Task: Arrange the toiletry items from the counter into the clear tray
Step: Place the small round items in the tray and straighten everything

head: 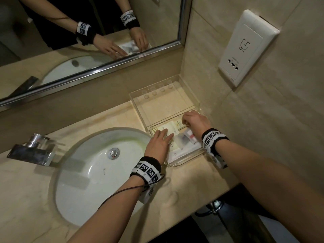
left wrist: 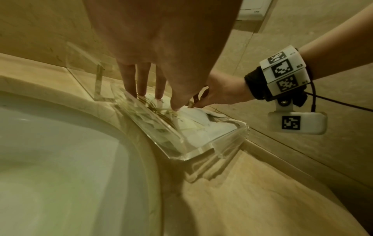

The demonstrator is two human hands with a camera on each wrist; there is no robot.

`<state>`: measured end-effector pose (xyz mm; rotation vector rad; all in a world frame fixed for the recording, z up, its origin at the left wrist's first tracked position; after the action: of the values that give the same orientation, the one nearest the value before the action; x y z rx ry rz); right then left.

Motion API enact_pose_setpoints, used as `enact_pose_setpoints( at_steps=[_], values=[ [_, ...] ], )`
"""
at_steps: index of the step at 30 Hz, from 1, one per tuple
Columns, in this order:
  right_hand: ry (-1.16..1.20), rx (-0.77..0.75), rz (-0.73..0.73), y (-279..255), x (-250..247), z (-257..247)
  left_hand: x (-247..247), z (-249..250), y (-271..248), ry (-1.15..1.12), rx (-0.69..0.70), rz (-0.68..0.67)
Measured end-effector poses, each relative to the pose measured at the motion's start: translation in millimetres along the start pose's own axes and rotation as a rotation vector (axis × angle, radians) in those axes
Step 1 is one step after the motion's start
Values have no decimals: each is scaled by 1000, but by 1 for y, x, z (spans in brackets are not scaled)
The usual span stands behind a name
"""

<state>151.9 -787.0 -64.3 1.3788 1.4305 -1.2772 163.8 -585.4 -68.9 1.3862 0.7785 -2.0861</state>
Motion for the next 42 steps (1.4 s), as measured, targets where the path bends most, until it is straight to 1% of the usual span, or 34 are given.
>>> enact_pose_setpoints(
  at_steps=[3,6,8,10,13,16,20,21,23,25,26,28,29,31,33,35,37,38,40,41,42],
  values=[
    [1,-64,62,-1,-2,2,-2,1,-1,2,3,6],
    [39,-81,84,-4,-9,2,-3,2,0,-4,4,37],
    [52,-84,72,-5,-13,2,-4,3,2,-8,5,52],
    [36,-101,55,-4,-15,1,-3,3,2,16,9,37],
    [-41,-117,10,2,-11,0,0,3,0,69,12,-5],
    [-125,-87,-28,7,-4,-1,0,3,0,92,9,-9],
    [-136,-64,-10,7,-3,0,0,5,1,94,6,23],
    [-108,-71,6,4,-5,1,0,5,1,78,9,27],
    [28,-75,37,-2,-10,1,-3,4,3,30,13,47],
    [221,-3,97,-11,-18,1,-8,2,1,-19,20,100],
    [319,75,130,-17,-21,2,-11,0,-2,-53,13,144],
    [482,227,191,-34,-26,3,-17,-5,-12,-157,-57,226],
    [526,283,207,-44,-26,3,-18,-8,-18,-222,-116,240],
    [532,357,230,-69,-20,5,-16,-15,-29,-363,-241,236],
    [516,432,246,-92,-11,8,-13,-19,-37,-505,-365,188],
    [511,482,272,-109,-2,10,-7,-19,-43,-634,-479,123],
    [504,438,288,-115,3,8,-3,-15,-48,-671,-516,106],
    [496,382,271,-114,5,6,-1,-11,-49,-665,-507,117],
    [441,278,199,-105,6,2,-1,-1,-47,-635,-429,153],
    [398,264,171,-98,7,1,-2,6,-43,-609,-371,160],
    [365,281,154,-92,8,2,-2,13,-37,-570,-309,151]
  ],
)
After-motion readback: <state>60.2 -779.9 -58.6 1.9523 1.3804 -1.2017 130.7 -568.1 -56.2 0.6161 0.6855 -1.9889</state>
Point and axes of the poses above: each hand's wrist, its own y-axis towards the middle knuckle, its own x-axis out of the palm, z = x × y, the point moved 2 cm from there along y, towards the middle knuckle, and after that the axes turned 2 degrees about -x, right-handed, at the moved point
